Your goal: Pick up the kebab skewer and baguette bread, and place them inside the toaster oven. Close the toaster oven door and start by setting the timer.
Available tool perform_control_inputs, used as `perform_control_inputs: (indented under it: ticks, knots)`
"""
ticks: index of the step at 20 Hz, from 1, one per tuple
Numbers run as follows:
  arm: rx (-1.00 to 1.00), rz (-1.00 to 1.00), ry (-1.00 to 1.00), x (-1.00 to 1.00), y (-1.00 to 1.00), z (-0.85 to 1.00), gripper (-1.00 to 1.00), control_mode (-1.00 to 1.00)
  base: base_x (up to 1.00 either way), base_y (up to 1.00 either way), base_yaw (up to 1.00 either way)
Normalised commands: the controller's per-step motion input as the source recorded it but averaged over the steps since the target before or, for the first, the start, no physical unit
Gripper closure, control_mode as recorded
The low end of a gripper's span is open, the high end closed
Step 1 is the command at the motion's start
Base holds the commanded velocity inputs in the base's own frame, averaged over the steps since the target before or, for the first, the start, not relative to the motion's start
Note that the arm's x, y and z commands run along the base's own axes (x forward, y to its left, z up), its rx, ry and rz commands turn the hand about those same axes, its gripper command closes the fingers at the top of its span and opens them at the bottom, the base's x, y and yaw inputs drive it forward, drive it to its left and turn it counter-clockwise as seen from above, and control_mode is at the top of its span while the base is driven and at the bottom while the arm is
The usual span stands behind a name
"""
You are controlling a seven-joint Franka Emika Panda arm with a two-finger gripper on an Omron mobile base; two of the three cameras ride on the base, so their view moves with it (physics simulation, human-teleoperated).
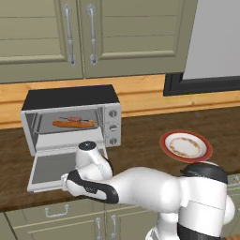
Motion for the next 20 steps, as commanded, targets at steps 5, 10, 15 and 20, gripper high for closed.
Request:
perform_control_inputs:
  ticks: [5, 10, 15, 20]
  knots:
    - [0.0, 0.0, -0.08, 0.23, 0.19, -0.28, -1.0, -1.0, 0.0, 0.0, 0.0]
    - [0.0, 0.0, -0.08, 0.35, 0.16, -0.24, -1.0, -1.0, 0.0, 0.0, 0.0]
    - [0.0, 0.0, -0.1, 0.18, 0.06, -0.28, -1.0, -1.0, 0.0, 0.0, 0.0]
    - [0.0, 0.0, -0.26, 0.14, -0.01, -0.09, -1.0, -1.0, 0.0, 0.0, 0.0]
